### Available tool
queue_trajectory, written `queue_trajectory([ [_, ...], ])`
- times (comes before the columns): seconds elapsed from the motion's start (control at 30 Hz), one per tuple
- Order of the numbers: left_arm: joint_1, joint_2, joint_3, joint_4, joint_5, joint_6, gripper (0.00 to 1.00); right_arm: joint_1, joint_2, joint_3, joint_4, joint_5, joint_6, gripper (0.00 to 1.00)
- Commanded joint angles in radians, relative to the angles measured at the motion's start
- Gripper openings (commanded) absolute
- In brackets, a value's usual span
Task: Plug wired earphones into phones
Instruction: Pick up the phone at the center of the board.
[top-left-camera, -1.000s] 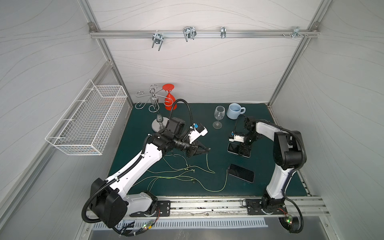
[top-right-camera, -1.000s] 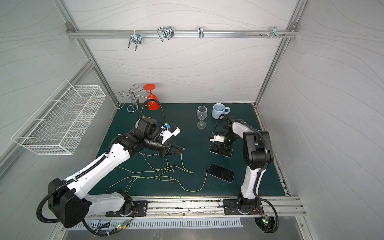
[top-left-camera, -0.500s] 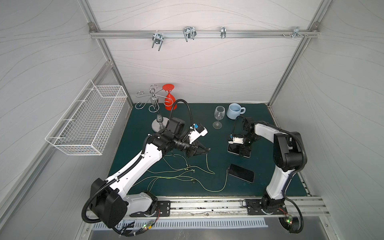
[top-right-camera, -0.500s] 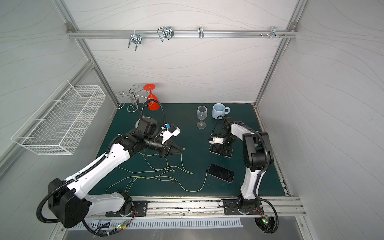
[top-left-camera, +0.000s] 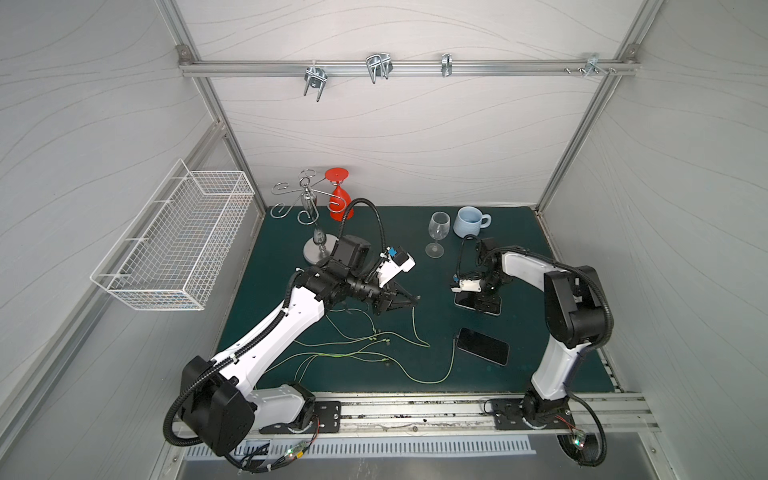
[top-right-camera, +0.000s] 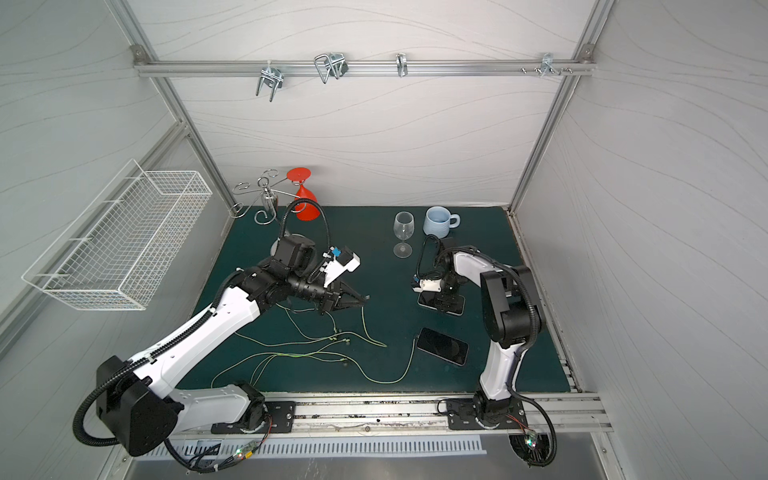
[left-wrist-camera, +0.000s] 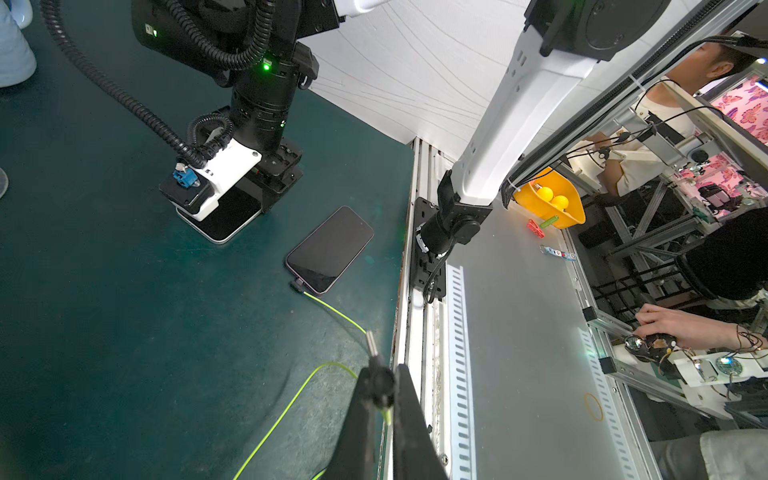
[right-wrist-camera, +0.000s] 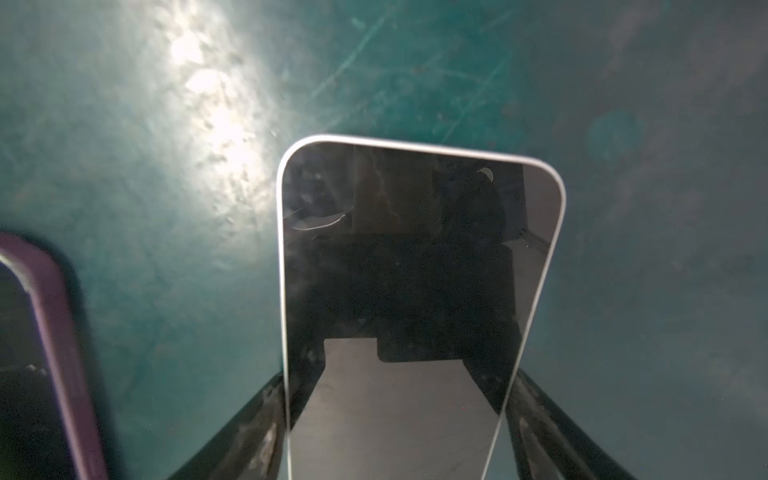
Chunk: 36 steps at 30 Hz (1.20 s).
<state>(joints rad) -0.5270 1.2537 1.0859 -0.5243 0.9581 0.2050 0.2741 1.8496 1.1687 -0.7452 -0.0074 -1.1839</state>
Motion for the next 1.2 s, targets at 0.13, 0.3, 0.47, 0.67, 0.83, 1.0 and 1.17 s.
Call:
queue_trajectory([
  [0.13, 0.003, 0.006, 0.01, 0.028, -0.007, 0.007, 0.0, 0.026, 0.035, -0.107, 0.011, -0.066, 0.007, 0.7],
  [0.3, 0.003, 0.003, 0.008, 0.041, -0.013, -0.007, 0.0, 0.026, -0.041, -0.124, 0.068, -0.075, 0.052, 0.64],
  [0.47, 0.003, 0.015, 0.011, 0.124, -0.032, -0.14, 0.0, 0.025, -0.162, -0.127, 0.111, -0.077, 0.092, 0.6],
  [0.67, 0.002, 0.021, 0.008, 0.197, -0.087, -0.305, 0.0, 0.034, -0.363, -0.178, 0.145, -0.088, 0.104, 0.58],
  [0.83, 0.002, 0.053, 0.053, 0.154, -0.112, -0.406, 0.0, 0.042, -0.579, -0.225, 0.179, -0.142, 0.113, 0.57],
  [1.0, -0.033, 0.09, 0.126, 0.056, -0.033, -0.354, 0.0, 0.073, -0.819, -0.288, 0.219, -0.2, 0.029, 0.57],
  [1.17, -0.084, 0.127, 0.181, 0.009, 0.001, -0.315, 0.0, 0.128, -1.001, -0.317, 0.21, -0.26, -0.044, 0.57],
])
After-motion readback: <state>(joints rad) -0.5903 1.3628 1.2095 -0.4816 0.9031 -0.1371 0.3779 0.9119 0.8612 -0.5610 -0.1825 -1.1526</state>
